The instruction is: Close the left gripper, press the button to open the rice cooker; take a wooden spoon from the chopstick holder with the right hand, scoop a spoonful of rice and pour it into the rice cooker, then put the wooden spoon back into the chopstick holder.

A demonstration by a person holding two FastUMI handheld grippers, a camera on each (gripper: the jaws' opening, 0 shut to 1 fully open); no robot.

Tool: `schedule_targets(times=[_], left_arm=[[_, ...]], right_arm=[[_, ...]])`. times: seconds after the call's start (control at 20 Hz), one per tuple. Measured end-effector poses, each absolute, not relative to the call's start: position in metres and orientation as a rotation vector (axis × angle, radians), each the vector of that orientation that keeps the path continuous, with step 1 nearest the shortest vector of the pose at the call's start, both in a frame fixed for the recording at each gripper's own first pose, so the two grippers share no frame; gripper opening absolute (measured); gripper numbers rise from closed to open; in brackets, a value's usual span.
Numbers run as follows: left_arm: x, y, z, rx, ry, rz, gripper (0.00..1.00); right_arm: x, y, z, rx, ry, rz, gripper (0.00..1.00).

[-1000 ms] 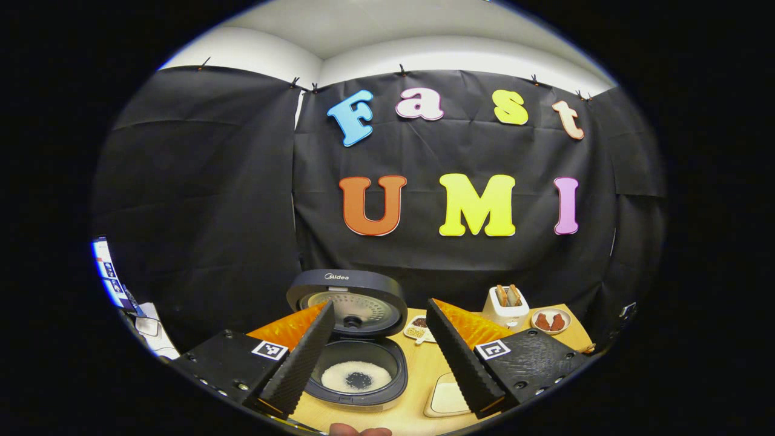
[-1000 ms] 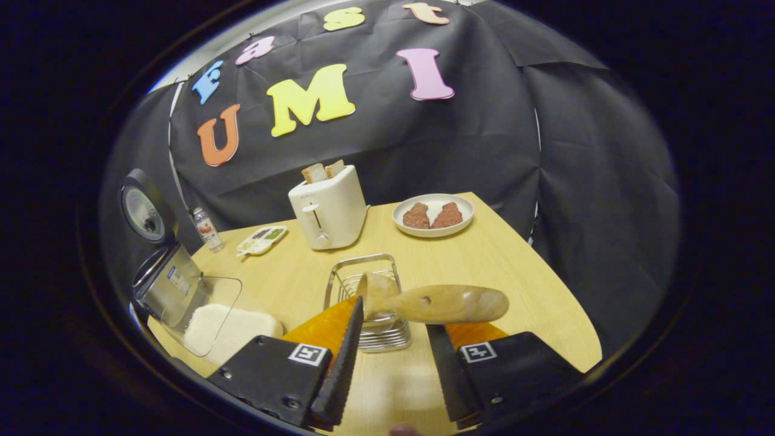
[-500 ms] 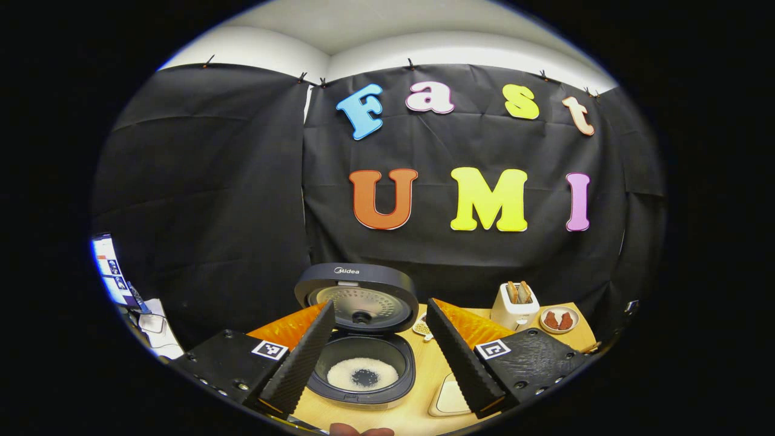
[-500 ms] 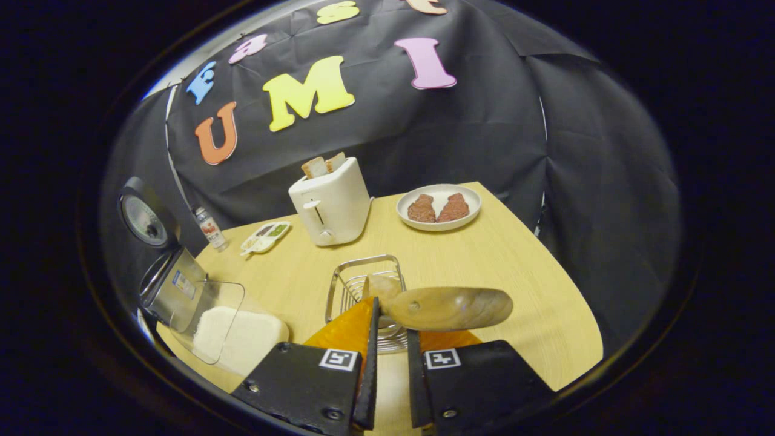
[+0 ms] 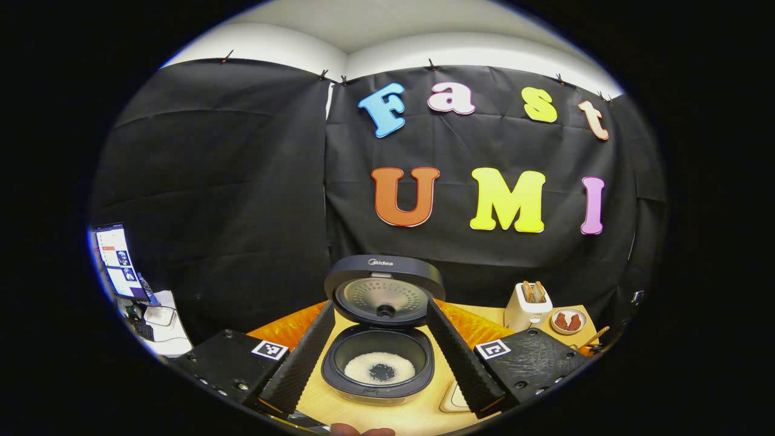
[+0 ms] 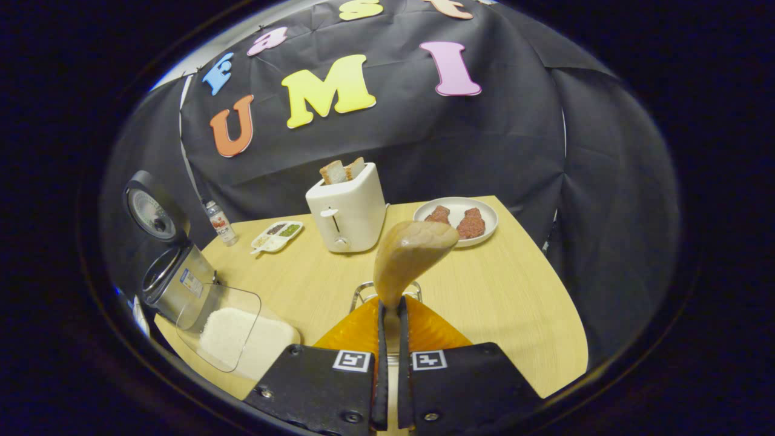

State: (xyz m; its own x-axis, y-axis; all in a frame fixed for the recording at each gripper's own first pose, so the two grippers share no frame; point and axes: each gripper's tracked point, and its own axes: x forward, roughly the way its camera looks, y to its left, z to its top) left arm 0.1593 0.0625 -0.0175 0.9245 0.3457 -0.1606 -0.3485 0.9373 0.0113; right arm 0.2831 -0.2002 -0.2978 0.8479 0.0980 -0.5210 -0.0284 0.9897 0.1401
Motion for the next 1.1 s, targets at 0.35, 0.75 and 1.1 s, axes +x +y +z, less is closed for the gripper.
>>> schedule_targets(times=[0.35, 0.75, 1.1], left_arm=[[0.136, 0.086, -0.029, -0.064, 0.160, 0.405, 0.97], [0.113, 0.110, -0.032, -0.036, 0.132, 0.364, 0.98], [0.083, 0.159, -0.036, 0.008, 0.103, 0.246, 0.98]], right_arm=[[0.283, -0.201, -0.253, 0.102, 0.541, 0.075, 0.08], [0.265, -0.136, -0.155, 0.017, 0.450, 0.115, 0.08], [0.223, -0.018, -0.146, 0.053, 0.489, 0.131, 0.08]])
